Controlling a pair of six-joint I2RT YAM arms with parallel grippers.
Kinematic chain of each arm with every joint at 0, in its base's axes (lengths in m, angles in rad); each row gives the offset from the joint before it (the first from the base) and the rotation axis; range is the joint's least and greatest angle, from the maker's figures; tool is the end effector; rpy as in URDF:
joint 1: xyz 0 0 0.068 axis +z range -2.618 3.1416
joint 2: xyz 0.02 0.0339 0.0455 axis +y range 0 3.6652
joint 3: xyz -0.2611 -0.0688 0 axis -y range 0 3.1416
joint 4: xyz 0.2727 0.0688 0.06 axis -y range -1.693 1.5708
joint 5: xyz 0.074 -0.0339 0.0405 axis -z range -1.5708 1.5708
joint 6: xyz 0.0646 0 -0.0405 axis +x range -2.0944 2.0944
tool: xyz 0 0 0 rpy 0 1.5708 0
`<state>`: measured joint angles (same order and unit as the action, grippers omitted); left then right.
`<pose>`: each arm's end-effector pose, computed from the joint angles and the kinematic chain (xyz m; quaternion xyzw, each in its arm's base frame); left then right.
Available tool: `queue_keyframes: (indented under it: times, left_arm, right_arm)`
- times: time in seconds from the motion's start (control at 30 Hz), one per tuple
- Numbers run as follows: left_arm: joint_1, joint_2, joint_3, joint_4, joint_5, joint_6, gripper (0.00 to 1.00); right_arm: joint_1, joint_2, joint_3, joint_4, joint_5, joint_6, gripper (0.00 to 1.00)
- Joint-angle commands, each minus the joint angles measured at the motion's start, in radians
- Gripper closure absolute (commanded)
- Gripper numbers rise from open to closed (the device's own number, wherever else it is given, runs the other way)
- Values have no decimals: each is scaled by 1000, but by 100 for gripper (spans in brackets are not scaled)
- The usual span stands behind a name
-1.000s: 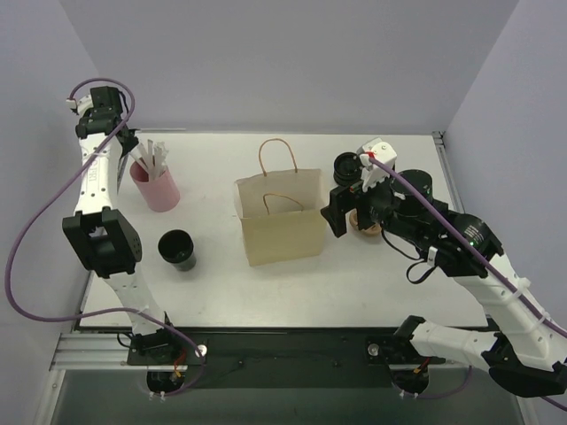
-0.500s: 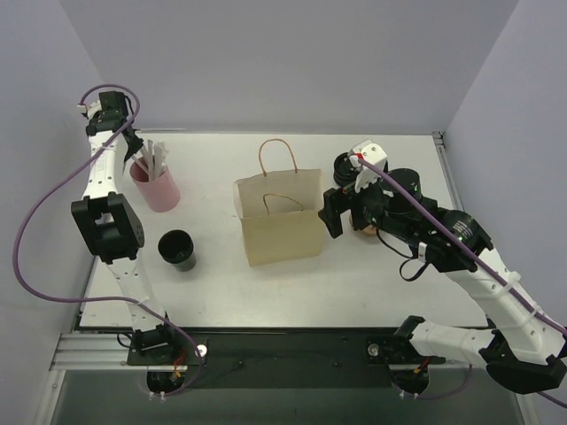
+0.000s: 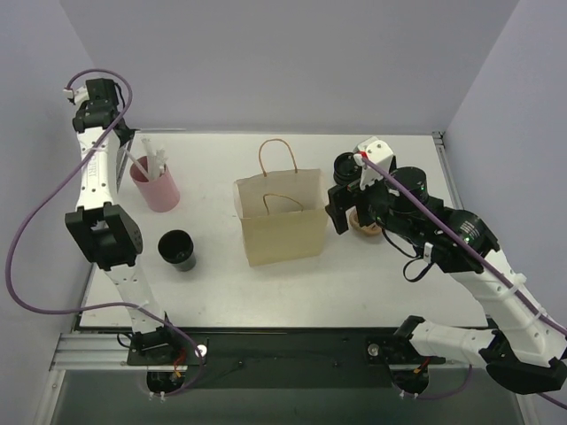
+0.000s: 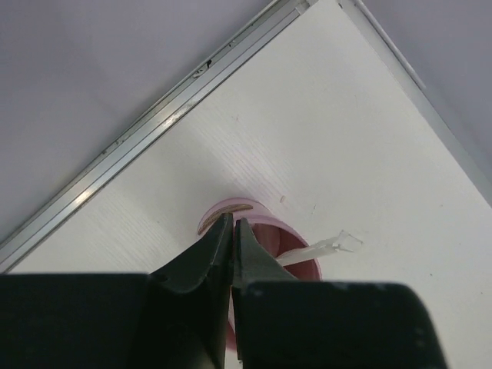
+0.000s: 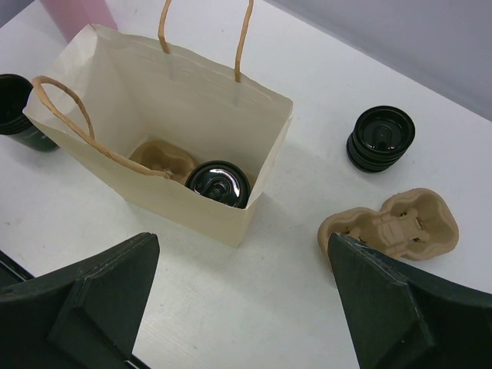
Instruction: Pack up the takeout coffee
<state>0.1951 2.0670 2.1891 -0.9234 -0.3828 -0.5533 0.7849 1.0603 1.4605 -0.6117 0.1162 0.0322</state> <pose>0.4867 0.1208 0.3397 -0.3991 0.8209 0.1079 0.3940 0.1859 0.1751 0.4738 -0.2514 0.7356 0.2078 0.5938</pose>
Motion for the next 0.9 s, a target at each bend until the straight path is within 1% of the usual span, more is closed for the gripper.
queue_keyframes:
  times: [0.0,0.07,0.1,0.23,0.3,0.4,0.5,0.6,0.7,0.73,0.8,0.87]
  left_arm:
    - [-19,-188,74,-93,-37,12,93]
    - [-20,-251,70,-129,-45,0,93]
    - [-20,-293,63,-162,-13,-5,89]
    - [-36,-415,60,-207,28,-4,88]
    - [-42,-473,38,-201,68,16,87]
    - [-42,-518,34,-209,99,33,85]
    - [-43,-570,44,-210,131,47,85]
    - [-43,-608,37,-174,186,70,83]
    - [-43,-636,-8,-59,394,78,80]
    - [-43,-640,-24,8,556,69,80]
    - [-62,-637,-37,46,642,24,80]
    - [-153,-627,-20,61,676,9,80]
  right_arm:
    - [-6,-34,58,-8,34,-20,0]
    - [-4,-52,61,-14,33,-14,0]
    - [-4,-69,64,-20,46,20,0]
    - [-4,-129,25,-23,43,58,0]
    - [-6,-143,6,-25,37,60,0]
    - [-4,-160,-23,-28,17,43,0]
    - [-6,-166,-16,-34,4,25,0]
    - [-6,-171,-8,-34,2,0,0]
    - [-6,-172,-6,-36,0,-8,0]
    - [-6,-178,-6,-36,-1,-8,0]
    - [-6,-183,-6,-36,-4,-9,0]
    - [-4,-184,-2,-37,-7,-12,0]
